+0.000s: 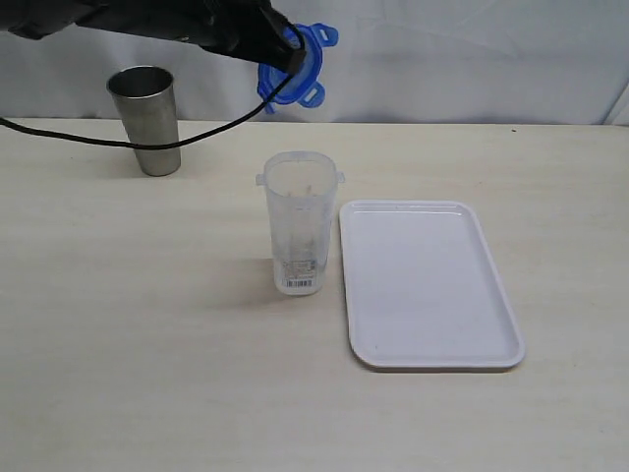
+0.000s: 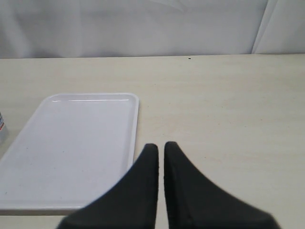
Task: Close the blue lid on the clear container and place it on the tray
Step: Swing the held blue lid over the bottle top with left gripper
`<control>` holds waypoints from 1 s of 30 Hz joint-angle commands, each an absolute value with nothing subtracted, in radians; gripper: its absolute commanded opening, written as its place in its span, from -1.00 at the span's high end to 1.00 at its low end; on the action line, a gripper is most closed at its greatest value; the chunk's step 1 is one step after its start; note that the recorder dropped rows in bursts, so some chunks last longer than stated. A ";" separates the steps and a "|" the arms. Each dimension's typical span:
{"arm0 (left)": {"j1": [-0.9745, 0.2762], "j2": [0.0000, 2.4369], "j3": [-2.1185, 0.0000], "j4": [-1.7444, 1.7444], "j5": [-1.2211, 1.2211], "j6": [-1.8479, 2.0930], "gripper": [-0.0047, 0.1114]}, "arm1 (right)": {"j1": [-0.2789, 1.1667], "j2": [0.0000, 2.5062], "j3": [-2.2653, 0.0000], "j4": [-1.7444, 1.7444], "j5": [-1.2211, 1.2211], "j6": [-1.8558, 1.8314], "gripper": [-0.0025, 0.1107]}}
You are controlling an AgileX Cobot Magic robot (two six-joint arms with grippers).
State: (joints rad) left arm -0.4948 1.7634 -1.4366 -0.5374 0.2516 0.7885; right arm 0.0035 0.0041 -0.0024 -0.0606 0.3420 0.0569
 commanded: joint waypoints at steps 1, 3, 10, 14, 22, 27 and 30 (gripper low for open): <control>-0.536 1.746 -1.439 -0.420 0.225 0.777 0.92 | 0.002 0.000 0.000 -0.060 0.343 0.057 0.87; -0.547 1.746 -1.439 -0.348 0.223 0.750 0.92 | 0.002 0.000 0.000 -0.060 0.343 0.057 0.87; -0.547 1.746 -1.439 0.189 0.246 0.385 0.92 | 0.002 0.000 0.000 -0.060 0.343 0.057 0.87; -0.547 1.746 -1.439 0.616 0.294 0.022 0.92 | 0.002 0.000 0.000 -0.060 0.343 0.057 0.87; -0.640 1.748 -1.439 1.267 0.563 -0.427 0.92 | 0.002 0.000 0.000 -0.060 0.343 0.057 0.87; -0.732 1.748 -1.439 1.307 0.547 -0.384 0.92 | 0.002 0.000 0.000 -0.060 0.343 0.057 0.87; -0.778 1.748 -1.439 1.307 0.549 -0.341 0.92 | 0.002 0.000 0.000 -0.060 0.343 0.057 0.87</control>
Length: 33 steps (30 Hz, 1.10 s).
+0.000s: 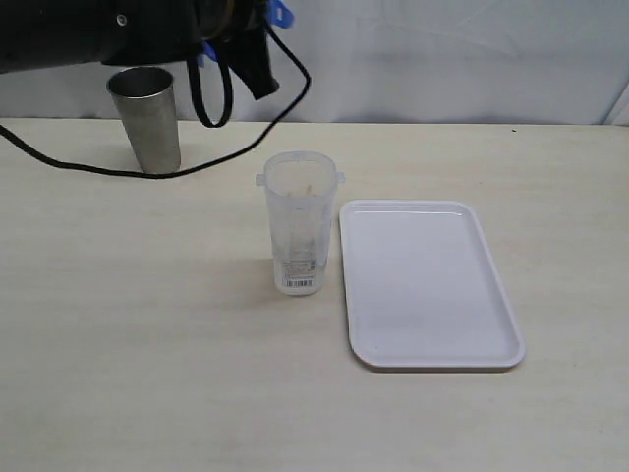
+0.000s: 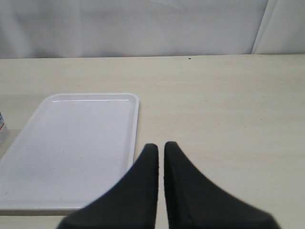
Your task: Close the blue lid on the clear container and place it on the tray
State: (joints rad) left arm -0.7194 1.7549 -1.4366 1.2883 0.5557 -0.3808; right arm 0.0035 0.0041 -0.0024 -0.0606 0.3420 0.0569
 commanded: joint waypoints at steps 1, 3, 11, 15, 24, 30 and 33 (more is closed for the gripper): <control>-0.793 1.748 -1.439 1.304 0.562 -0.329 0.92 | 0.002 0.000 0.000 -0.060 0.343 0.057 0.87; -0.819 1.748 -1.436 1.296 0.599 -0.304 0.92 | 0.002 0.000 0.000 -0.060 0.343 0.057 0.87; -0.908 1.748 -1.327 1.320 0.637 -0.265 0.92 | 0.002 0.000 0.000 -0.060 0.343 0.057 0.87; -0.920 1.748 -1.318 1.356 0.645 -0.308 0.92 | 0.002 0.000 0.000 -0.060 0.343 0.057 0.87; -0.920 1.748 -1.318 1.405 0.636 -0.356 0.92 | 0.002 0.000 0.000 -0.060 0.343 0.057 0.87; -0.912 1.774 -1.318 1.453 0.611 -0.401 0.92 | 0.002 0.000 0.000 -0.060 0.343 0.057 0.87; -0.902 1.790 -1.318 1.459 0.616 -0.412 0.92 | 0.002 0.000 0.000 -0.060 0.343 0.057 0.87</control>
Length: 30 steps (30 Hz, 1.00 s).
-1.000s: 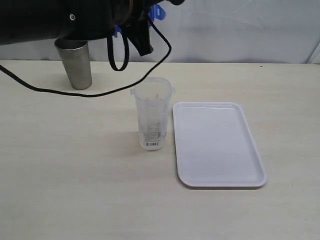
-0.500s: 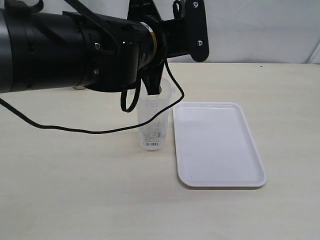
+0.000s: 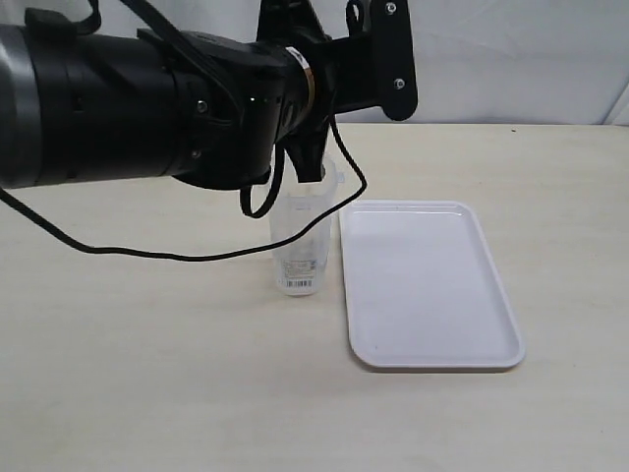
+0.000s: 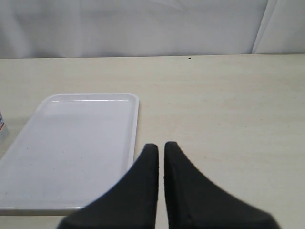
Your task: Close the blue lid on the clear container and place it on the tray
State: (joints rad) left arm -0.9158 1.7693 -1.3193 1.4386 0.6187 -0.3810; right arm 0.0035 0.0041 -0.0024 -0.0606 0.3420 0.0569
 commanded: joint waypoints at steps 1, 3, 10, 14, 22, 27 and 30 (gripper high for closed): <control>-0.896 1.792 -1.316 1.459 0.616 -0.421 0.92 | 0.002 0.000 0.000 -0.060 0.343 0.057 0.87; -0.896 1.792 -1.316 1.463 0.619 -0.447 0.92 | 0.002 0.000 0.000 -0.060 0.343 0.057 0.87; -0.941 1.792 -1.316 1.454 0.675 -0.443 0.92 | 0.002 0.000 0.000 -0.060 0.343 0.057 0.87; -0.957 1.792 -1.316 1.454 0.689 -0.445 0.92 | 0.002 0.000 0.000 -0.060 0.343 0.057 0.87; -0.968 1.792 -1.316 1.463 0.658 -0.450 0.92 | 0.002 0.000 0.000 -0.060 0.343 0.057 0.87; -0.966 1.792 -1.316 1.512 0.602 -0.530 0.92 | 0.002 0.000 0.000 -0.060 0.343 0.057 0.87; -0.966 1.792 -1.316 1.517 0.632 -0.524 0.92 | 0.002 0.000 0.000 -0.060 0.343 0.057 0.87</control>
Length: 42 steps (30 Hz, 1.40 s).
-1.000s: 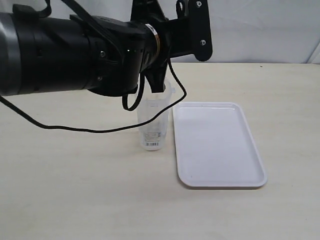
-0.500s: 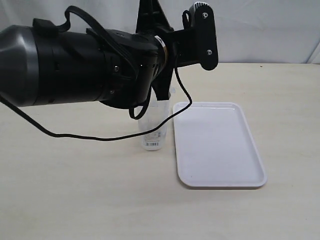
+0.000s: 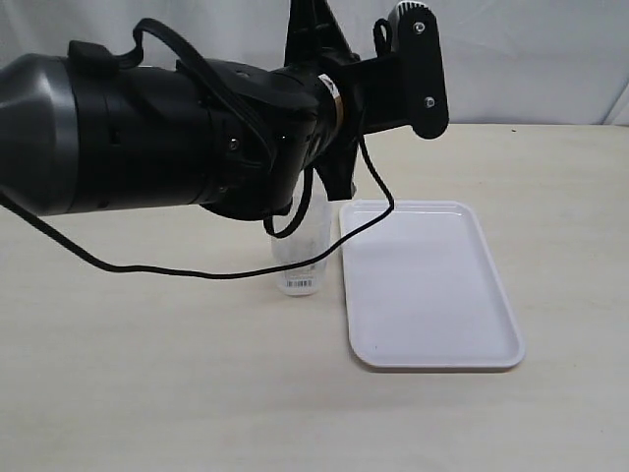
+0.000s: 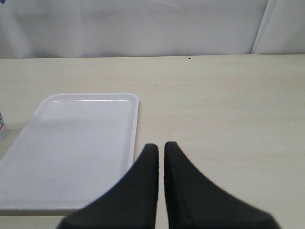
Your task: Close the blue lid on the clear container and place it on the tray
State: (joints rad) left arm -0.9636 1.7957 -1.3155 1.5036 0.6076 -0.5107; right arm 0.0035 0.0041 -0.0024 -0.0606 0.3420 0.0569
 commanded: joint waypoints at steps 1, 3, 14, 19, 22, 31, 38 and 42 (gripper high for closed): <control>-0.966 1.792 -1.316 1.517 0.639 -0.522 0.92 | 0.002 0.000 0.000 -0.060 0.343 0.057 0.87; -0.966 1.792 -1.316 1.517 0.644 -0.517 0.92 | 0.002 0.000 0.000 -0.060 0.343 0.057 0.87; -0.961 1.792 -1.316 1.647 0.643 -0.513 0.92 | 0.002 0.000 0.000 -0.060 0.343 0.057 0.87; -0.988 1.786 -1.250 1.678 0.658 -0.502 0.92 | 0.002 0.000 0.000 -0.060 0.343 0.057 0.87; -0.989 1.786 -1.178 1.744 0.699 -0.596 0.92 | 0.002 0.000 0.000 -0.060 0.343 0.057 0.87; -0.983 1.784 -1.160 1.744 0.649 -0.660 0.92 | 0.002 0.000 0.000 -0.060 0.343 0.057 0.87; -0.983 1.784 -1.159 1.744 0.703 -0.614 0.92 | 0.002 0.000 0.000 -0.060 0.343 0.057 0.87; -0.983 1.784 -1.159 1.744 0.724 -0.602 0.92 | 0.002 0.000 0.000 -0.060 0.343 0.057 0.87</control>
